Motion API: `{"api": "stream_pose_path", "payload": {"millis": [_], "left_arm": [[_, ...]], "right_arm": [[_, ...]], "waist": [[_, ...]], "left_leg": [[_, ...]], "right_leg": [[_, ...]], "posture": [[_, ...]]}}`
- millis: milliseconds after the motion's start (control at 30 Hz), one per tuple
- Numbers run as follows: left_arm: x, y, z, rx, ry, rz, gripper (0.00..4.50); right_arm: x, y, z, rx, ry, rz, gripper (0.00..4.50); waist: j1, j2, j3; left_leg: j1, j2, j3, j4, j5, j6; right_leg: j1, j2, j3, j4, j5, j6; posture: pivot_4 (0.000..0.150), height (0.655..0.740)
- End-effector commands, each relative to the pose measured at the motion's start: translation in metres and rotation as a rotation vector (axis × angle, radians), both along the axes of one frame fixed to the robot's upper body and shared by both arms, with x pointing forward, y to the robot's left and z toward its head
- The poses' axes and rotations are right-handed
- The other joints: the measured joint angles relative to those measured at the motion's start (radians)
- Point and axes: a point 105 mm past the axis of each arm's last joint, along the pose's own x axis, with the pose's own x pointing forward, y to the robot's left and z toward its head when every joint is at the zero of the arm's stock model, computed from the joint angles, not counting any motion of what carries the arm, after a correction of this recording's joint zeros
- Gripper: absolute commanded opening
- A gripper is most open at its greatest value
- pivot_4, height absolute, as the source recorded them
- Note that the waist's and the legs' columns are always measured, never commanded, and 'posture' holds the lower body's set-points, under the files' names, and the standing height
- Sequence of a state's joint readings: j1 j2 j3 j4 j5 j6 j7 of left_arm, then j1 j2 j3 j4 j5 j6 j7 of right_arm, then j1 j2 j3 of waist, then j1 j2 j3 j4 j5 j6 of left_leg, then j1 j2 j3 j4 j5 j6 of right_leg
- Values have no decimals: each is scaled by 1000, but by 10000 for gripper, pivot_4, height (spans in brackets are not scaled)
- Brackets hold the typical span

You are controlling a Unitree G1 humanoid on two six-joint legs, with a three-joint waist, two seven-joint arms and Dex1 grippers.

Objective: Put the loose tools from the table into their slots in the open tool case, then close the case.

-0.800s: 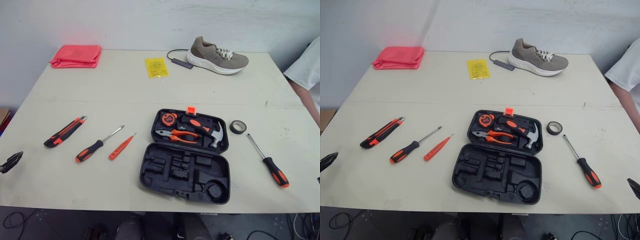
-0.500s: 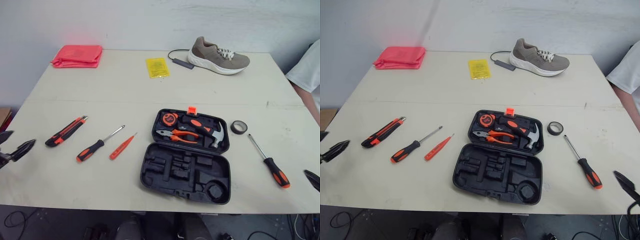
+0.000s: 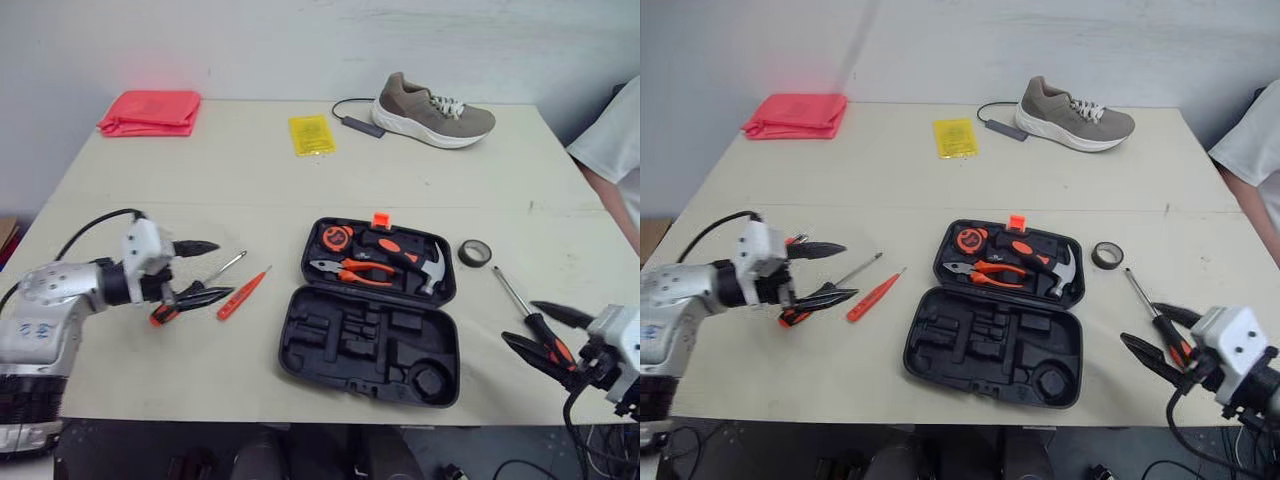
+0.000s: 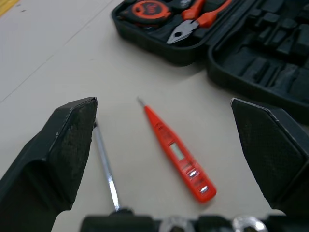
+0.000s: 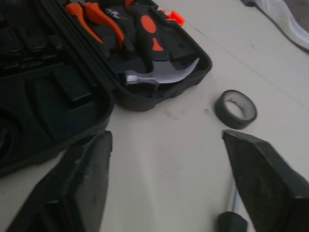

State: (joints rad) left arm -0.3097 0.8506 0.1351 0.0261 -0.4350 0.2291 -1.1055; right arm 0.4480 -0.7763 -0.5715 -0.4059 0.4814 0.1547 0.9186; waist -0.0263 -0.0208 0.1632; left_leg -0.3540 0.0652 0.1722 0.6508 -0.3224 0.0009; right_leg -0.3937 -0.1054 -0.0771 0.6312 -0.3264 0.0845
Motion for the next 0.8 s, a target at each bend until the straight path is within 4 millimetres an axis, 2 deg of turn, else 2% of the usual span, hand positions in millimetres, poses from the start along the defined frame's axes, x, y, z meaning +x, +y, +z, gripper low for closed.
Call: {"api": "stream_pose_path", "payload": {"millis": [33,67,167,267,433,667,800], "left_arm": [[4,-21,-1,43,-20,-70,31851],[7,-30,-3,53,-18,-95,28271],[14,-51,-10,90,-6,-142,13563],[20,-64,-26,161,0,-178,249],[41,-86,-39,175,-33,-145,249],[41,-108,-45,162,-27,-188,249],[42,-112,-51,178,-13,-193,249]], "right_arm": [[5,14,2,-29,-20,49,20970],[7,18,0,-33,-16,62,17143],[13,29,-7,-53,-1,95,1325],[18,39,-18,-77,26,119,0],[35,38,-33,-152,57,83,0],[49,29,-35,-208,66,31,0],[53,29,-48,-232,124,27,0]], "waist": [[0,0,0],[0,0,0],[3,0,0],[4,0,0],[5,-1,0],[11,-1,0],[15,-1,0]], "left_leg": [[0,0,0,1,0,0],[0,0,1,1,0,0],[-1,0,1,3,0,0],[-1,0,1,5,0,0],[-3,0,2,9,-1,0],[-3,1,2,12,-2,1],[-4,1,2,13,-2,1]], "right_leg": [[0,1,0,0,0,0],[0,2,0,0,0,0],[0,5,0,0,1,1],[0,6,0,-1,1,1],[-1,7,0,1,1,1],[-1,7,0,3,1,1],[-2,6,0,4,1,1]], "posture": [[1500,7400],[1500,7400],[1500,7400],[1500,7400],[1500,7400],[1500,7400],[1500,7400]]}}
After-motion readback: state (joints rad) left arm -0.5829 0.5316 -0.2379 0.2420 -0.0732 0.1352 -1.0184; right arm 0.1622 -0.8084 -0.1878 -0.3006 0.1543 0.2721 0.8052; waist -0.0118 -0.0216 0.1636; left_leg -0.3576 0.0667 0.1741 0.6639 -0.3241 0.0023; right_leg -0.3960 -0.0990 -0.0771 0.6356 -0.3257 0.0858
